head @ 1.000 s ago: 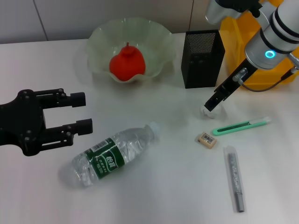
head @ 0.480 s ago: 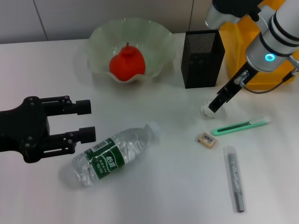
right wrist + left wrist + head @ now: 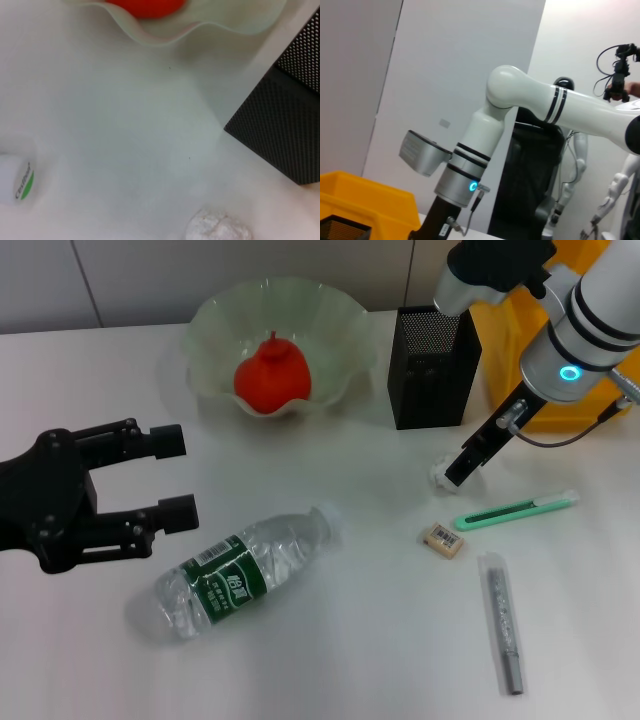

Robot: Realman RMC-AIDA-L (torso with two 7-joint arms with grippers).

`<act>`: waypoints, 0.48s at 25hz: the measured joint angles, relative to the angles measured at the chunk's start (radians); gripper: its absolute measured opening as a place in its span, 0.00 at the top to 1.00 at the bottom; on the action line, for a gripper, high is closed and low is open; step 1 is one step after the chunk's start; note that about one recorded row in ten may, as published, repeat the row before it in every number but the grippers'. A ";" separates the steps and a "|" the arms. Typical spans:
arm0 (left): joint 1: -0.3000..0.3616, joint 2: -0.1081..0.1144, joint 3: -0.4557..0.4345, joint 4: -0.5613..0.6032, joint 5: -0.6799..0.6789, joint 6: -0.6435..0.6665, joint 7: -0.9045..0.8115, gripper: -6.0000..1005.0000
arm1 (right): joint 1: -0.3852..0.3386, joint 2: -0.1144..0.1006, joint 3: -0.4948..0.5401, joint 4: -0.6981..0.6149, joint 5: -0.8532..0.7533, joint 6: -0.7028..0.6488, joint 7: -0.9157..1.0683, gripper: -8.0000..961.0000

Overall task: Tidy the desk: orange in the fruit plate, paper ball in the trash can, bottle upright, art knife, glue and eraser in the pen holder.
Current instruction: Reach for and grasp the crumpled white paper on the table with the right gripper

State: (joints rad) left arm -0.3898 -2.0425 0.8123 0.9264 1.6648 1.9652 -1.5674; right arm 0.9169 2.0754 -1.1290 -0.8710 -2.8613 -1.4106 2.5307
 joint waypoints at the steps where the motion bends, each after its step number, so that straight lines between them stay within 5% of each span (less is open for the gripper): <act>1: 0.000 0.000 0.000 0.000 0.000 0.000 0.000 0.28 | 0.000 0.000 0.000 0.000 0.000 0.000 0.000 0.24; 4: -0.004 0.005 0.006 -0.019 0.000 0.020 0.008 0.21 | 0.003 0.000 0.000 0.013 0.002 0.014 -0.003 0.24; 12: -0.001 0.004 0.000 -0.017 -0.002 0.029 0.021 0.21 | 0.004 0.003 -0.002 0.035 0.009 0.031 -0.007 0.24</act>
State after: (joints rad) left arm -0.3907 -2.0389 0.8123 0.9093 1.6628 1.9942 -1.5465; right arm 0.9213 2.0785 -1.1311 -0.8360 -2.8526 -1.3795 2.5242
